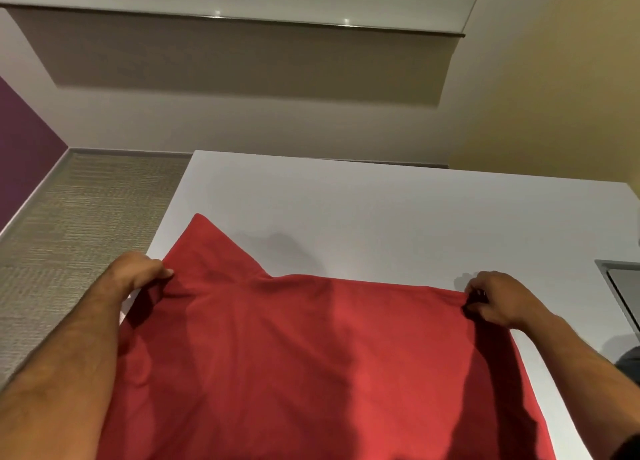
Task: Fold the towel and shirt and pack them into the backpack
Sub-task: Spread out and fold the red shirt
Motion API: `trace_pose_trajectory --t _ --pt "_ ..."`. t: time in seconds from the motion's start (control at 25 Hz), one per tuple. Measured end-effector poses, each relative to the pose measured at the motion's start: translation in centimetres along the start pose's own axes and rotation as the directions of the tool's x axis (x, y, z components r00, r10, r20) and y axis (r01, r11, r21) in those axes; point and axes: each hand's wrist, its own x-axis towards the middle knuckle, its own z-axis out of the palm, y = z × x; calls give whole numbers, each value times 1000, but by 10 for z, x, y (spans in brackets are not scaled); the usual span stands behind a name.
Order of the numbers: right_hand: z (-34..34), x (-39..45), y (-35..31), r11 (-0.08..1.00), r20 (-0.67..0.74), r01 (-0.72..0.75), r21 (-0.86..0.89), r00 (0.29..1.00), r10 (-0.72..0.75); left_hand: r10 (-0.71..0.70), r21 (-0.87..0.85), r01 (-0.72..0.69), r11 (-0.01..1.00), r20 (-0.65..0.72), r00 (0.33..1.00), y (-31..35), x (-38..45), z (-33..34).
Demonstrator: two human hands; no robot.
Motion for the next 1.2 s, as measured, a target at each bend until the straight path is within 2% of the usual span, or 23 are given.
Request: trace_pose_trajectory --t 0.16,0.4,0.68,0.88,1.2 --pt "-4 -10 5 999 -8 -13 30 1000 14 63 -162 -64 985 -14 998 -8 -8 -7" --pt "-10 -41 6 997 -49 -20 81 999 24 126 -312 -127 942 -25 992 -19 -36 -26" --pt "-1 -88 13 995 -116 37 92 993 -26 147 -326 -130 936 28 989 -48 -81 -55" --pt "4 -132 6 998 -168 68 18 984 -64 168 -343 -143 928 41 985 -76 -116 -65" --pt "37 -175 12 997 -213 58 53 976 -45 191 -356 -131 925 137 972 -125 -165 -65"
